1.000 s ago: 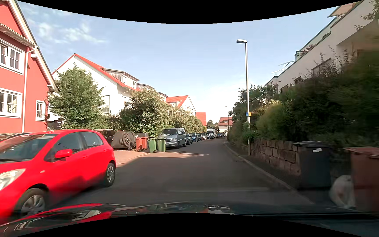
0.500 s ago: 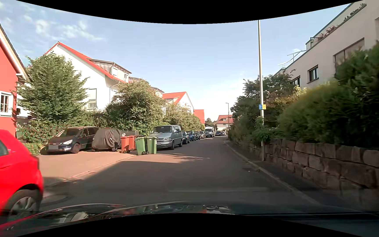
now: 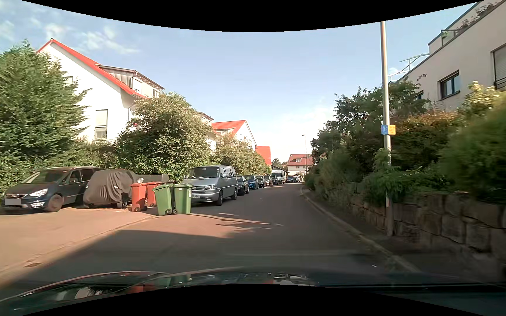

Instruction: Follow the waypoints while adhering to traffic rules and regulations

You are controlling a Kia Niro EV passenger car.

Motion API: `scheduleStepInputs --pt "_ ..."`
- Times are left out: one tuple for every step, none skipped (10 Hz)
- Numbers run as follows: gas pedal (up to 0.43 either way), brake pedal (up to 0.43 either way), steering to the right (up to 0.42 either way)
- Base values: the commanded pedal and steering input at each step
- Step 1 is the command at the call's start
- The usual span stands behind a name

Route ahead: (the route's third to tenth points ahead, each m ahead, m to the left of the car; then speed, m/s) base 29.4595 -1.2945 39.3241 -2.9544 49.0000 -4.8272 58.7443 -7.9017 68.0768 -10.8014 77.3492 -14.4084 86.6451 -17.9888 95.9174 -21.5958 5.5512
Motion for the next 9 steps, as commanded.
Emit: scheduleStepInputs --pt "0.079 0.0 0.029" --pt "0.079 0.0 0.026" --pt "0.079 0.0 0.019" --pt "0.079 0.0 0.019" --pt "0.079 0.0 0.02" --pt "0.079 0.0 0.02" --pt "0.079 0.0 0.019" --pt "0.079 0.0 0.019" --pt "0.079 0.0 0.019"
